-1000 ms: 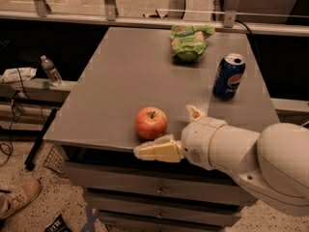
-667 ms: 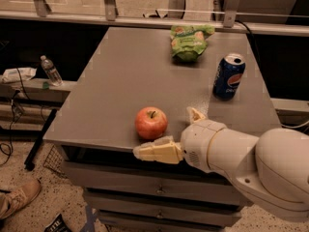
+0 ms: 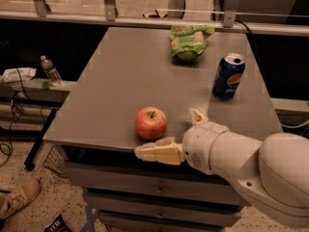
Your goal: Move apple near pepsi can
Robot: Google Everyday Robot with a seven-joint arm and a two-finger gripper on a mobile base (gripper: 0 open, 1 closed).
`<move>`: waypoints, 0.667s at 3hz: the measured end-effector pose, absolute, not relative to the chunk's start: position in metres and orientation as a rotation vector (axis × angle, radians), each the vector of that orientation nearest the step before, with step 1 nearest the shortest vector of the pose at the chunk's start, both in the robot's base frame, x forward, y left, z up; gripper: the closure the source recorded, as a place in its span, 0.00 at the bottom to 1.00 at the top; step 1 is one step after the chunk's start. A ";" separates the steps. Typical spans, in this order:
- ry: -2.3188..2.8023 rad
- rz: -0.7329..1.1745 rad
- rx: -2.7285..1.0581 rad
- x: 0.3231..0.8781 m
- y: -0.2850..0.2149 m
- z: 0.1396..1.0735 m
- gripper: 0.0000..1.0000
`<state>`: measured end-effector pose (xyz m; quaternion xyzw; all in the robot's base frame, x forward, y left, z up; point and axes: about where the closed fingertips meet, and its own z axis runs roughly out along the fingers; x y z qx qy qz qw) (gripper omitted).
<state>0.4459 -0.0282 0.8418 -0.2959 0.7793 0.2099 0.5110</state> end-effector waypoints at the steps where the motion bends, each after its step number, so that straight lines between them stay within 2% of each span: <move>1: 1.858 0.509 -0.714 0.447 -0.025 0.846 0.00; 2: 1.831 0.516 -0.736 0.452 -0.016 0.853 0.00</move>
Offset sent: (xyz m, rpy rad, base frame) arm 0.0124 0.0193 0.0156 0.0226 -0.0537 0.0485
